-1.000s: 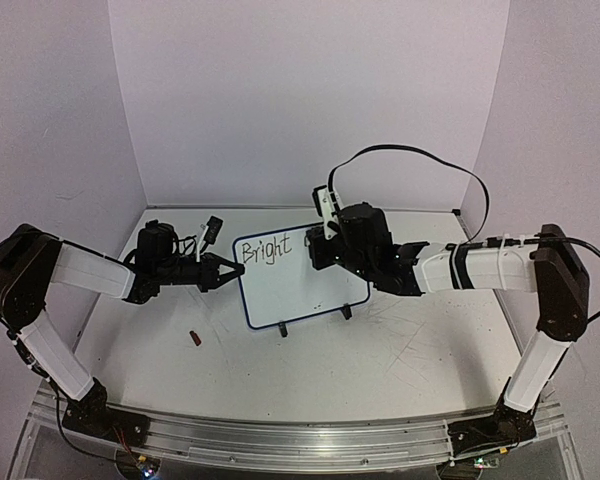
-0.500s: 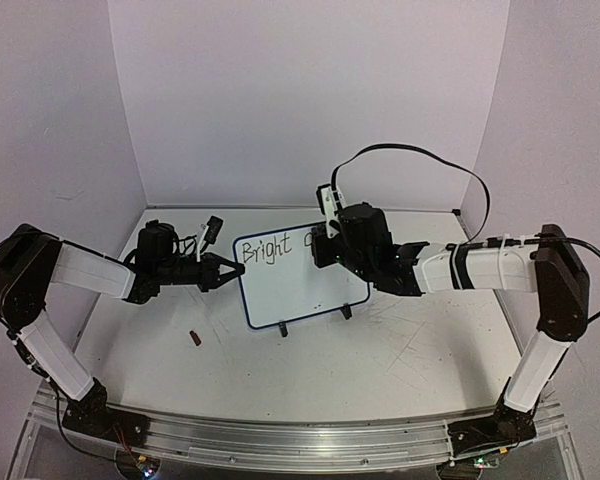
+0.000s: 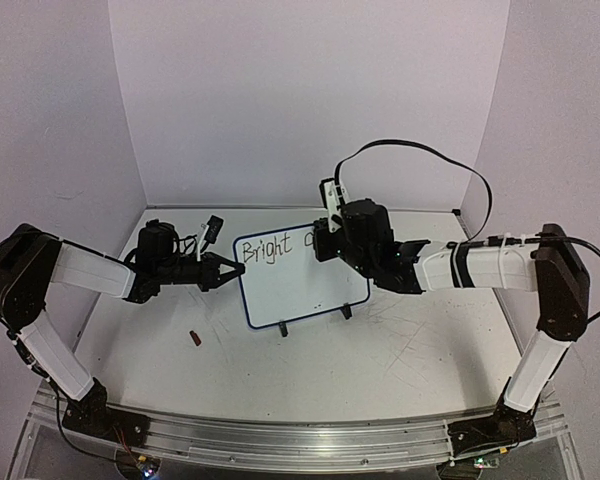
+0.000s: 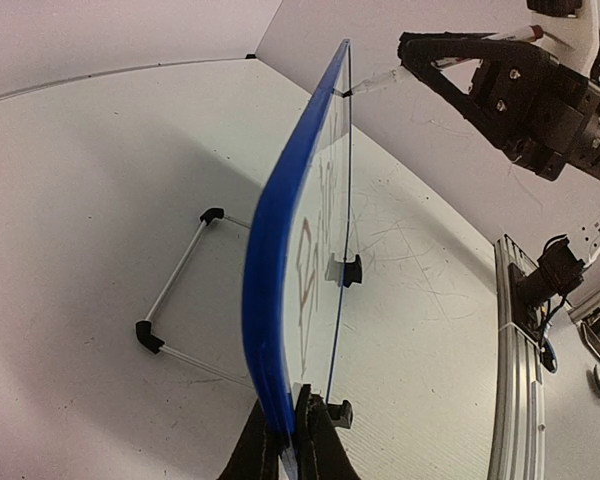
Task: Write a sentence on the whiteboard
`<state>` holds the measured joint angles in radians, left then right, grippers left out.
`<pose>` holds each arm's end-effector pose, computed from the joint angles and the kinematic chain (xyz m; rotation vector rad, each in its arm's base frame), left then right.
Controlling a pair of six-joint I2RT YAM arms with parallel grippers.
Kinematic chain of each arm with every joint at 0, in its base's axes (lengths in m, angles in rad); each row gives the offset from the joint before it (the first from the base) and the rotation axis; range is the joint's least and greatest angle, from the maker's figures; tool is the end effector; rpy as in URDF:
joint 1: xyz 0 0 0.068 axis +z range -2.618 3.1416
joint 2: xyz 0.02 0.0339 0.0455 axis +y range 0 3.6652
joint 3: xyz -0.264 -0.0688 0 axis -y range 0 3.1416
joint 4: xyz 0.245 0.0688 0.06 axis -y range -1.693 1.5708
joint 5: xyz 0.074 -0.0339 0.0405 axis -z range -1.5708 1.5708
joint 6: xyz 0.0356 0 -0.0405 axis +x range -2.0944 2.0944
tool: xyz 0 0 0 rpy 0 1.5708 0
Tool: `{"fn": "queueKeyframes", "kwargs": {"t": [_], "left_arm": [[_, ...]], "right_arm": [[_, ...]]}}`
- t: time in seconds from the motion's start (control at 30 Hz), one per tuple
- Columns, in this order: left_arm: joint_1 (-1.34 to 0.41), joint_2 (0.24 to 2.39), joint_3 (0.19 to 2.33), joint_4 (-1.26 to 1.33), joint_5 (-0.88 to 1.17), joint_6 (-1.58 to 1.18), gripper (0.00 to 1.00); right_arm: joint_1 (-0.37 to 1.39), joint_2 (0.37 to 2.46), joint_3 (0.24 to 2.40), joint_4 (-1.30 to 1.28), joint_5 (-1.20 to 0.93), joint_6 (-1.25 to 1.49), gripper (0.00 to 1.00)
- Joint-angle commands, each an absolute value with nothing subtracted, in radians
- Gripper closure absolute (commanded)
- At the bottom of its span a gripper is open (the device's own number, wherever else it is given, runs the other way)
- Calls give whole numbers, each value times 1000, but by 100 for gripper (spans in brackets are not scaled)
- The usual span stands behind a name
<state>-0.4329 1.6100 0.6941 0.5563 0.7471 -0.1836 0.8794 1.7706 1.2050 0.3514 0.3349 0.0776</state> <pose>0.2811 -0.1566 0.1843 0.7573 1.8441 -1.1227 0.2746 0.3134 0.2687 -0.4696 1.7270 0.3919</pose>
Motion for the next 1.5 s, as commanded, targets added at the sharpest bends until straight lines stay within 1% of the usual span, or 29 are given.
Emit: {"fn": "queueKeyframes", "kwargs": {"t": [0.0,0.5,0.8,1.47], "left_arm": [[-427,1589,720,548,660,-90,100],[-426,1585,721,548,658,-87,100],[-427,1585,721,546,657,-87,100],[-428,1587,726,540,659,-89,100]], "right_arm": [[861,1760,1252,394,375,61,100],[856,1765,1259,398,354,61,100],[865,1748,1197,362,313,103,100],[870,1723,1136,327,347,131,100]]}}
